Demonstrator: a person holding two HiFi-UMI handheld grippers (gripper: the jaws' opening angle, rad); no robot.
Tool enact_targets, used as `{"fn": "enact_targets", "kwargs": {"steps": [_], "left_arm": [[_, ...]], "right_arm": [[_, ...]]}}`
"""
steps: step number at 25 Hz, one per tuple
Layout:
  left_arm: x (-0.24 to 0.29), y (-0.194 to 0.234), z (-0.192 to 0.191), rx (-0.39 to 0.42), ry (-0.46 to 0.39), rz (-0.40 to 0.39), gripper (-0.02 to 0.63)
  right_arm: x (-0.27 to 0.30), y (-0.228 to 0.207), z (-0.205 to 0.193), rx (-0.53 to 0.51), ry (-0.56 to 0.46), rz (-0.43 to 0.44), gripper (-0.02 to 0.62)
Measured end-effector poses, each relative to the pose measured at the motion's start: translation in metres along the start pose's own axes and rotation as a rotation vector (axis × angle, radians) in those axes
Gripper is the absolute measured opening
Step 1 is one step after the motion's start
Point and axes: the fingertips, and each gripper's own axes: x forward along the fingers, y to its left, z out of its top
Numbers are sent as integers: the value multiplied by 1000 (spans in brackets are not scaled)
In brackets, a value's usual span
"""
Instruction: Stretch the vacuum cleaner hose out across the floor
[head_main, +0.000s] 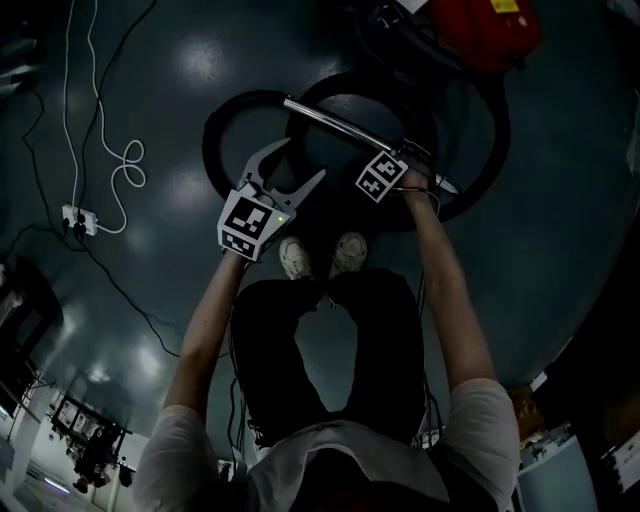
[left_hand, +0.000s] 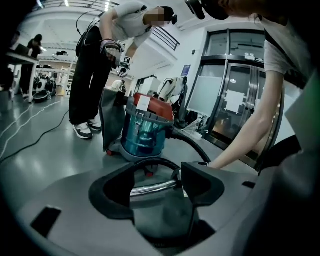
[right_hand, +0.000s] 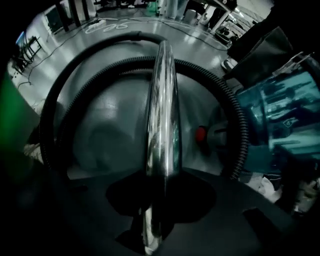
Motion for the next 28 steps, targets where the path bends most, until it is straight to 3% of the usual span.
{"fn": "enact_targets", "kwargs": {"steps": [3, 7, 11, 15, 18, 22, 26, 28], "left_arm": [[-51, -18, 47, 8, 15, 39, 275], [-126, -58, 152, 54, 5, 39, 275], [-206, -98, 231, 86, -1, 64, 275], [-237, -111, 253, 142, -1, 78, 275], [-258, -118, 246, 149, -10, 92, 275], [-284, -121, 242, 174, -24, 104, 275], [-303, -105, 240, 152, -41, 145, 275], [-312, -106, 246, 139, -57, 155, 275]], "right_arm": [[-88, -14, -3, -25, -83, -60, 138], [-228, -55, -16, -117, -138, -150, 138], [-339, -39, -22, -66, -279, -80, 137], [-390, -30, -14, 100, -446, -100, 132], [-411, -19, 10, 126, -525, -168, 132], [-447, -16, 55, -28, -606, -289, 132], [-493, -34, 111, -362, -592, -533, 132], [-507, -28, 122, -491, -597, -549, 132]]}}
